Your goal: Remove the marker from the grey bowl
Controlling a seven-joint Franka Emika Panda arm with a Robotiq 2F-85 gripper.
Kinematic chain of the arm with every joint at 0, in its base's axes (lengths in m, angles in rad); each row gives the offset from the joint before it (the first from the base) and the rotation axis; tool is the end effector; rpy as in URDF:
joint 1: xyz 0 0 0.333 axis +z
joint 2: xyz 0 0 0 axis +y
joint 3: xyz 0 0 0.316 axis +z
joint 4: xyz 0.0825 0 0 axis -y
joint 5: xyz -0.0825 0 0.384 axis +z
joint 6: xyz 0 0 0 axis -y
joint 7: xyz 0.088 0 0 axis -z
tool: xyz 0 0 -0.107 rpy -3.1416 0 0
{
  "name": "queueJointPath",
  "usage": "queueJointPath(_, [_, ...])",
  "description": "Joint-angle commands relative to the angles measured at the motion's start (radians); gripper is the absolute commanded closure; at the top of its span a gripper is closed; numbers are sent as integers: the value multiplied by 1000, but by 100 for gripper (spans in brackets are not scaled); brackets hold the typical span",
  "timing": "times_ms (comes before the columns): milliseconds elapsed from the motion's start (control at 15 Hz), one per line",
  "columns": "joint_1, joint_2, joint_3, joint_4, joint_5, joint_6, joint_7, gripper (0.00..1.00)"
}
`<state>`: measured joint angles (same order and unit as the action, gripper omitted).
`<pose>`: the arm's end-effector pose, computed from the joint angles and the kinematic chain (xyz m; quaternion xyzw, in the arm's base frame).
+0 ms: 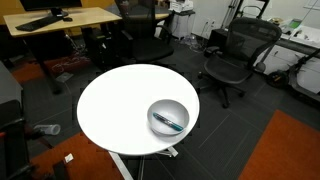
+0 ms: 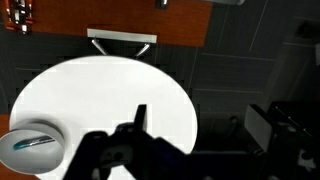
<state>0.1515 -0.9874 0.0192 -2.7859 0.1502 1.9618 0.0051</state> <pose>0.2732 0.0570 0.4789 -0.9931 -0.0558 -0.0759 0.0701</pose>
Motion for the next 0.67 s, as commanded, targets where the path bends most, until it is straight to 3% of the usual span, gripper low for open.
queueJointPath(0, [-66,89,-5,35,7,79,29,0])
queueJointPath(600, [-236,368,-3,136,2,391,227,0])
